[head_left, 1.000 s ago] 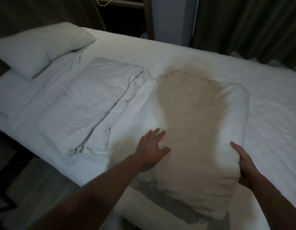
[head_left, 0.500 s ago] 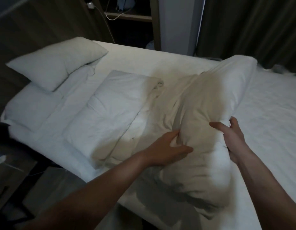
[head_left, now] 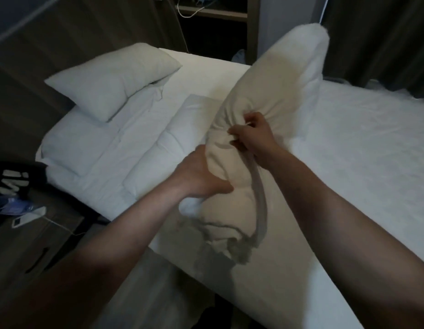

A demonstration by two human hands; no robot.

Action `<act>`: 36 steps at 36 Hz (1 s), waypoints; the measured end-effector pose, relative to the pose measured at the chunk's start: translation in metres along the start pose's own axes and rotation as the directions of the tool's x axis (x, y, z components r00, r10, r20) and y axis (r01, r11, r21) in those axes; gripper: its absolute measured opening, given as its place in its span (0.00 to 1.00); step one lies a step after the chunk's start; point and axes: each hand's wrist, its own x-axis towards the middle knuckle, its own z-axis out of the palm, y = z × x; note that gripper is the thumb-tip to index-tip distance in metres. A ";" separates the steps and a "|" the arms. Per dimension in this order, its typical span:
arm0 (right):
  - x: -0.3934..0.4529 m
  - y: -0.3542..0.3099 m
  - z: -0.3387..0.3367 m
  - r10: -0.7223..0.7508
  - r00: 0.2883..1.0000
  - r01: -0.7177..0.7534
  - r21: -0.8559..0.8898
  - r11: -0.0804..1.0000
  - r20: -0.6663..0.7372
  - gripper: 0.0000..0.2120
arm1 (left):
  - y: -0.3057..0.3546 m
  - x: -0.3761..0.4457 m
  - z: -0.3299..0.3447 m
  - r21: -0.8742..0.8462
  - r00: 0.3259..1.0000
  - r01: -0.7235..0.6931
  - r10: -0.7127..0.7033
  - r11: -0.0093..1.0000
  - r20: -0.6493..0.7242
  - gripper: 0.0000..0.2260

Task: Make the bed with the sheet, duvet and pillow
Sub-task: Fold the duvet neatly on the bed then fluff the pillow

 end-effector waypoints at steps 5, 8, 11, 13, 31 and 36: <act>0.018 0.007 0.069 0.114 0.982 -0.111 -0.028 0.993 0.154 0.19 | -0.055 0.036 -0.015 0.123 0.979 0.198 -0.189 0.973 -0.078 0.27; 0.025 0.009 0.105 0.075 0.957 -0.054 -0.081 0.995 0.280 0.18 | -0.081 0.060 -0.022 -0.004 0.966 0.193 -0.191 0.981 -0.175 0.19; 0.033 0.014 0.115 -0.128 0.968 0.166 -0.167 0.972 0.216 0.15 | -0.101 0.083 -0.036 -0.162 0.961 0.102 -0.140 0.982 -0.240 0.18; 0.039 0.018 0.104 -0.293 0.955 0.295 -0.205 0.933 0.044 0.09 | -0.108 0.093 -0.050 -0.262 0.960 0.034 -0.105 0.964 -0.261 0.20; 0.087 0.080 0.106 -0.339 0.928 0.294 -0.867 0.402 0.157 0.34 | -0.246 0.162 -0.207 -0.270 0.799 0.514 -0.569 0.815 -0.196 0.05; 0.111 0.092 0.137 -0.295 0.942 0.266 -0.893 0.364 0.160 0.35 | -0.291 0.216 -0.220 -0.324 0.814 0.465 -0.542 0.823 -0.208 0.15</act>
